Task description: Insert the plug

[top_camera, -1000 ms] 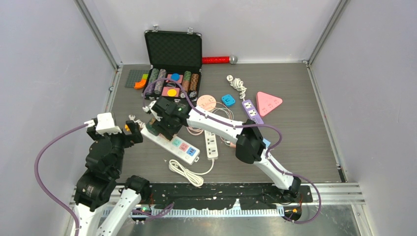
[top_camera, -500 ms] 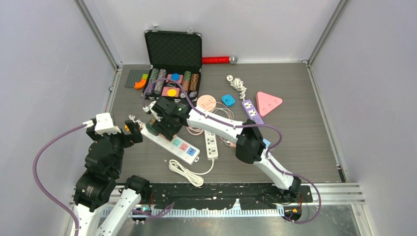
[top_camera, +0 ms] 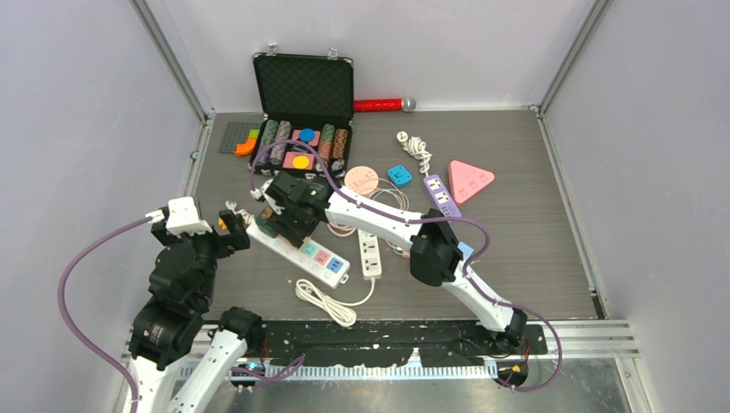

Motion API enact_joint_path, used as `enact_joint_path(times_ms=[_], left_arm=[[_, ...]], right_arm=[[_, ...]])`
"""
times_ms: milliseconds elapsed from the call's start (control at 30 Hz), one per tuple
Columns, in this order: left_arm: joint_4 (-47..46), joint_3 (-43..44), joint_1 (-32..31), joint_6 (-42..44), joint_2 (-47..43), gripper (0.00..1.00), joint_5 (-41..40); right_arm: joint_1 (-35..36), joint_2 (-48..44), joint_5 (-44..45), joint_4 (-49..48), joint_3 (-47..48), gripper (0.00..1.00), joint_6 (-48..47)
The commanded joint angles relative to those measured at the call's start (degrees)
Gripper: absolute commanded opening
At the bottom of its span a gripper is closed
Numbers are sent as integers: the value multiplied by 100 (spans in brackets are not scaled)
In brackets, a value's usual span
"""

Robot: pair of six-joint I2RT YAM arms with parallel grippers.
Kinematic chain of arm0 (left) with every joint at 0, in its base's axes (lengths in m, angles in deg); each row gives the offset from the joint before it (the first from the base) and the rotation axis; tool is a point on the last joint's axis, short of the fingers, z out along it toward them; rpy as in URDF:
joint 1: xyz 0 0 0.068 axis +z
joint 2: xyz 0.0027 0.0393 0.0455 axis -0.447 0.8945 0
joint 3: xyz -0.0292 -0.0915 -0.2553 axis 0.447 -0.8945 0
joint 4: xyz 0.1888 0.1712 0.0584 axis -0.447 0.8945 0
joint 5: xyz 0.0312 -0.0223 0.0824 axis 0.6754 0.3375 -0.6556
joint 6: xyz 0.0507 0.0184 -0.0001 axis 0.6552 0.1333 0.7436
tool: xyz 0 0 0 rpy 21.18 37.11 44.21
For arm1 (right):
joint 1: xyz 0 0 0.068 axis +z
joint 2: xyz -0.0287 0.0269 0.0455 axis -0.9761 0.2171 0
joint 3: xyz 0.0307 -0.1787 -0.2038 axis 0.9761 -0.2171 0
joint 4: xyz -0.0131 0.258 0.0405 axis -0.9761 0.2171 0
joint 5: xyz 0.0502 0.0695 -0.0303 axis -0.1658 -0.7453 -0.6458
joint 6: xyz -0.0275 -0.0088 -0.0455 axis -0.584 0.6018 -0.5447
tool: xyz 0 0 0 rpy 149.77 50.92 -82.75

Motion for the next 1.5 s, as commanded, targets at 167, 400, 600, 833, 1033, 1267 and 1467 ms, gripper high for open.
enact_joint_path(times_ms=[167,400,600,833,1033,1267,1467], left_arm=[[3,127,10,56,67,100,-21],[52,116,10,81,66,100,-68],[78,116,10,70,107,100,-65],[83,42,10,18,127,100,-31],[80,19,10,-11,144,99,-29],[-142,63,10,19,161,99,106],[-1128,-192,10,164,260,100,895]], right_arm=[[-21,322,43,-11,89,5,120],[39,659,460,-52,33,5,113],[96,625,576,-329,-621,5,159],[115,709,624,-434,-1220,5,260],[116,498,410,-711,-1797,5,440],[-6,-182,215,-712,-1020,62,653],[-328,-945,-246,-939,-174,97,831]])
